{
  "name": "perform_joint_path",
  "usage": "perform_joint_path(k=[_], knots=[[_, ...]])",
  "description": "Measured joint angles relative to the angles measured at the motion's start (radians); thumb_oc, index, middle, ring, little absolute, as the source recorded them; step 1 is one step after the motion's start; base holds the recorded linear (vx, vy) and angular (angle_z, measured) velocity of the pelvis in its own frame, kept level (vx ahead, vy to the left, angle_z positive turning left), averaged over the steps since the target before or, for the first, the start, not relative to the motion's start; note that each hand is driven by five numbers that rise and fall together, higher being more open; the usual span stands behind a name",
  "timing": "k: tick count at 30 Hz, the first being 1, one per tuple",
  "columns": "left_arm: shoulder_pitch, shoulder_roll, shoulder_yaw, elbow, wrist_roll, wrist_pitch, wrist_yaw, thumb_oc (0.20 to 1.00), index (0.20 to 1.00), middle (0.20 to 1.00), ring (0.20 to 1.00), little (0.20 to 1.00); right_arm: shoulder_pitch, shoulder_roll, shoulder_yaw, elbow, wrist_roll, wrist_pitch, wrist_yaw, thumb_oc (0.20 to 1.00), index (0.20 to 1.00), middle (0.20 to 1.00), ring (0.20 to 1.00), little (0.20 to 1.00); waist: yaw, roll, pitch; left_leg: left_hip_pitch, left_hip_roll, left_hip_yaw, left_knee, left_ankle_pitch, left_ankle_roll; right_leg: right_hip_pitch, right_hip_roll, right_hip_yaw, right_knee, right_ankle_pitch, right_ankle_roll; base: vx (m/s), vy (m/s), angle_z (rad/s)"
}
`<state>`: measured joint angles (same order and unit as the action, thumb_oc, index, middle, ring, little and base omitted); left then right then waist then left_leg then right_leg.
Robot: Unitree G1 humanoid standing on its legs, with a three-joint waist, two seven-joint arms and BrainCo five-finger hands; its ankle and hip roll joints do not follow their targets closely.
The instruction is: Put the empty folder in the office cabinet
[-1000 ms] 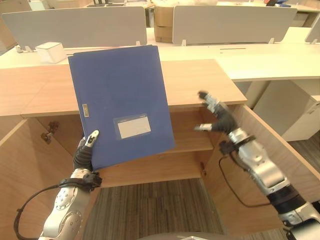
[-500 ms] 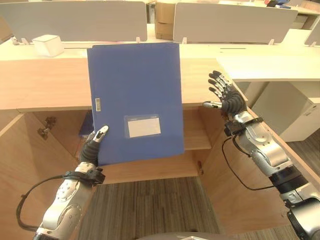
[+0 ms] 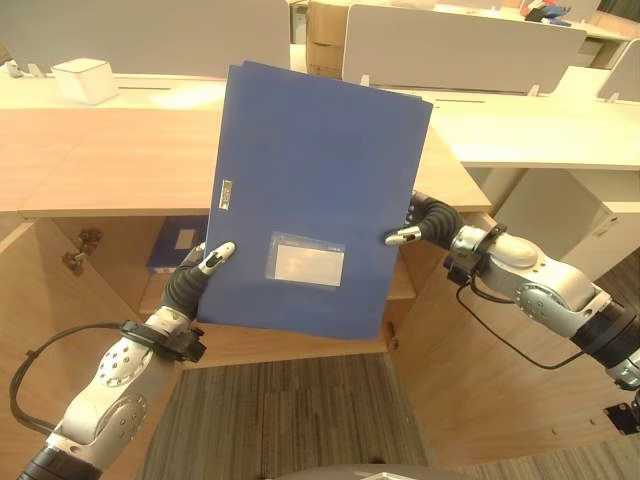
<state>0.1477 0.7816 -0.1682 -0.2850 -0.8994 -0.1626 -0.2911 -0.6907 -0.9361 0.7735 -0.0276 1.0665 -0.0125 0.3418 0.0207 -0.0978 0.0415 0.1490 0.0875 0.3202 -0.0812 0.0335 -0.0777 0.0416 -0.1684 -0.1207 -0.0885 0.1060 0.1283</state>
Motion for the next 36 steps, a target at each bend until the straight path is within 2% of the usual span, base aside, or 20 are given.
perform_joint_path(k=[7, 8, 9, 10, 14, 17, 19, 21, 22, 23, 24, 25, 27, 30, 31, 32, 36], knots=[[-0.001, 0.033, -0.03, -0.007, -0.009, -0.008, -0.004, 0.2, 0.2, 0.2, 0.2, 0.2, 0.0, -0.034, 0.012, -0.048, 0.027, 0.01, 0.014, 1.0, 1.0, 1.0, 1.0, 1.0, -0.006, 0.0, 0.0, -0.001, 0.0, 0.001, 0.0, 0.0, 0.0, -0.002, 0.0, 0.0, 0.0, 0.0, 0.0, 0.0, 0.0, 0.0], [-0.001, 0.033, -0.03, -0.007, -0.009, -0.008, -0.003, 0.2, 0.2, 0.2, 0.2, 0.2, 0.0, -0.034, 0.012, -0.048, 0.036, 0.01, 0.014, 0.41, 0.41, 0.41, 0.41, 0.41, -0.007, 0.0, 0.0, -0.001, 0.0, 0.001, 0.0, 0.0, 0.0, -0.002, 0.0, 0.0, 0.0, 0.0, 0.0, 0.0, 0.0, 0.0], [-0.001, 0.033, -0.03, -0.007, -0.009, -0.01, -0.001, 0.2, 0.2, 0.2, 0.2, 0.2, 0.0, -0.033, 0.012, -0.048, 0.044, 0.01, 0.013, 0.235, 0.235, 0.235, 0.235, 0.235, -0.007, 0.001, 0.0, -0.001, 0.0, 0.001, 0.001, 0.0, 0.0, -0.003, 0.0, 0.0, 0.0, 0.0, 0.0, 0.0, 0.0, 0.0], [-0.001, 0.032, -0.03, -0.007, -0.009, -0.01, 0.003, 0.2, 0.2, 0.2, 0.2, 0.2, 0.0, -0.031, 0.012, -0.048, 0.047, 0.01, 0.01, 0.2, 0.2, 0.2, 0.2, 0.2, -0.008, 0.001, 0.0, -0.002, 0.0, 0.001, 0.001, 0.0, 0.0, -0.003, 0.0, 0.0, 0.0, 0.0, 0.0, 0.0, 0.0, 0.0], [-0.001, 0.028, -0.024, -0.007, -0.01, -0.018, 0.016, 0.2, 0.2, 0.2, 0.2, 0.2, 0.003, -0.001, -0.004, -0.046, 0.052, 0.01, -0.008, 0.2, 0.2, 0.2, 0.2, 0.2, -0.011, 0.002, 0.0, -0.001, 0.0, 0.001, 0.001, 0.0, 0.0, -0.003, 0.0, 0.0, 0.0, 0.0, 0.0, 0.0, 0.0, 0.0], [-0.001, 0.013, -0.014, -0.007, -0.01, -0.033, 0.025, 0.2, 0.2, 0.2, 0.2, 0.2, 0.022, 0.072, -0.057, -0.026, 0.019, 0.006, -0.024, 0.2, 0.2, 0.2, 0.2, 0.2, -0.011, 0.004, 0.0, -0.001, 0.0, 0.001, 0.001, 0.0, 0.0, -0.003, 0.0, 0.0, 0.0, 0.0, 0.0, 0.0, 0.0, 0.0], [-0.001, -0.021, -0.006, -0.007, -0.008, -0.032, 0.025, 0.2, 0.2, 0.2, 0.2, 0.2, 0.036, 0.12, -0.103, -0.014, -0.054, -0.013, -0.037, 0.2, 0.2, 0.2, 0.2, 0.2, -0.011, 0.009, 0.0, -0.002, 0.0, 0.001, 0.001, 0.0, 0.0, -0.003, -0.001, 0.001, -0.001, 0.0, 0.0, 0.0, 0.0, 0.0], [0.0, -0.075, 0.003, -0.009, 0.004, -0.033, 0.017, 0.2, 0.2, 0.2, 0.2, 0.2, 0.102, 0.187, -0.204, -0.046, -0.195, -0.036, -0.064, 0.2, 0.2, 0.2, 0.2, 0.2, -0.008, 0.016, 0.001, -0.002, -0.001, 0.001, 0.001, 0.0, 0.0, -0.004, -0.002, 0.0, -0.001, -0.001, -0.001, 0.0, 0.0, 0.0], [0.0, -0.075, 0.003, -0.009, 0.004, -0.033, 0.017, 0.2, 0.2, 0.2, 0.2, 0.2, 0.102, 0.187, -0.204, -0.046, -0.195, -0.036, -0.064, 0.2, 0.2, 0.2, 0.2, 0.2, -0.008, 0.016, 0.001, -0.002, -0.001, 0.001, 0.001, 0.0, 0.0, -0.004, -0.002, 0.0, -0.001, -0.001, -0.001, 0.03, 0.002, 0.01], [0.001, -0.142, 0.016, -0.006, 0.028, -0.034, 0.005, 0.746, 0.746, 0.746, 0.746, 0.746, 0.19, 0.318, -0.302, -0.04, -0.333, -0.08, -0.087, 0.2, 0.2, 0.2, 0.2, 0.2, -0.007, 0.027, -0.004, -0.003, -0.001, 0.001, 0.001, 0.0, 0.0, -0.004, -0.002, 0.0, 0.0, -0.001, -0.001, 0.0, 0.0, 0.0], [0.001, -0.142, 0.016, -0.006, 0.028, -0.034, 0.005, 0.746, 0.746, 0.746, 0.746, 0.746, 0.19, 0.318, -0.302, -0.04, -0.333, -0.08, -0.087, 0.2, 0.2, 0.2, 0.2, 0.2, -0.007, 0.027, -0.004, -0.003, -0.001, 0.001, 0.001, 0.0, 0.0, -0.004, -0.002, 0.0, 0.0, -0.001, -0.001, 0.03, -0.004, 0.0], [0.008, -0.174, 0.019, 0.014, 0.057, -0.033, 0.003, 1.0, 1.0, 1.0, 1.0, 1.0, 0.235, 0.382, -0.337, -0.031, -0.405, -0.098, -0.107, 0.2, 0.2, 0.2, 0.2, 0.2, -0.009, 0.039, -0.003, -0.004, -0.001, 0.001, 0.001, -0.001, 0.001, -0.005, -0.002, 0.0, 0.001, -0.001, -0.001, 0.0, 0.0, 0.0], [0.037, -0.263, 0.055, 0.058, 0.104, -0.027, 0.004, 1.0, 1.0, 1.0, 1.0, 1.0, 0.372, 0.419, -0.385, -0.071, -0.59, -0.121, -0.129, 0.2, 0.2, 0.2, 0.2, 0.2, -0.008, 0.063, 0.004, -0.009, -0.003, -0.001, 0.0, -0.001, 0.002, -0.007, -0.005, -0.002, -0.002, -0.002, -0.001, 0.01, -0.007, 0.03], [0.077, -0.315, 0.072, 0.109, 0.104, -0.02, 0.021, 1.0, 1.0, 1.0, 1.0, 1.0, 0.49, 0.418, -0.422, -0.092, -0.718, -0.143, -0.157, 0.2, 0.2, 0.2, 0.2, 0.2, -0.001, 0.086, -0.008, -0.028, -0.002, -0.009, 0.0, 0.0, 0.001, -0.022, -0.002, -0.004, 0.001, -0.001, -0.002, -0.01, -0.02, 0.04], [0.1, -0.38, 0.113, 0.142, 0.107, -0.023, 0.029, 1.0, 1.0, 1.0, 1.0, 1.0, 0.572, 0.43, -0.468, -0.11, -0.772, -0.176, -0.161, 0.2, 0.2, 0.2, 0.2, 0.2, 0.003, 0.094, -0.008, -0.032, -0.002, -0.011, 0.0, 0.0, 0.001, -0.026, -0.002, -0.006, -0.001, -0.002, -0.002, -0.04, -0.031, 0.04], [0.139, -0.402, 0.139, 0.164, 0.118, -0.024, 0.04, 1.0, 1.0, 1.0, 1.0, 1.0, 0.63, 0.413, -0.475, -0.113, -0.809, -0.178, -0.17, 0.2, 0.2, 0.2, 0.2, 0.2, 0.003, 0.098, -0.004, -0.036, -0.001, -0.012, 0.0, 0.001, 0.002, -0.029, -0.002, -0.006, 0.0, -0.002, -0.002, -0.07, -0.031, 0.03], [0.198, -0.408, 0.164, 0.177, 0.123, -0.029, 0.047, 1.0, 1.0, 1.0, 1.0, 1.0, 0.756, 0.366, -0.467, -0.112, -0.91, -0.175, -0.172, 0.2, 0.2, 0.2, 0.2, 0.2, 0.011, 0.089, 0.025, -0.082, -0.001, -0.027, 0.001, 0.018, 0.004, -0.066, -0.003, -0.015, -0.001, 0.002, -0.003, -0.1, -0.029, 0.08]])
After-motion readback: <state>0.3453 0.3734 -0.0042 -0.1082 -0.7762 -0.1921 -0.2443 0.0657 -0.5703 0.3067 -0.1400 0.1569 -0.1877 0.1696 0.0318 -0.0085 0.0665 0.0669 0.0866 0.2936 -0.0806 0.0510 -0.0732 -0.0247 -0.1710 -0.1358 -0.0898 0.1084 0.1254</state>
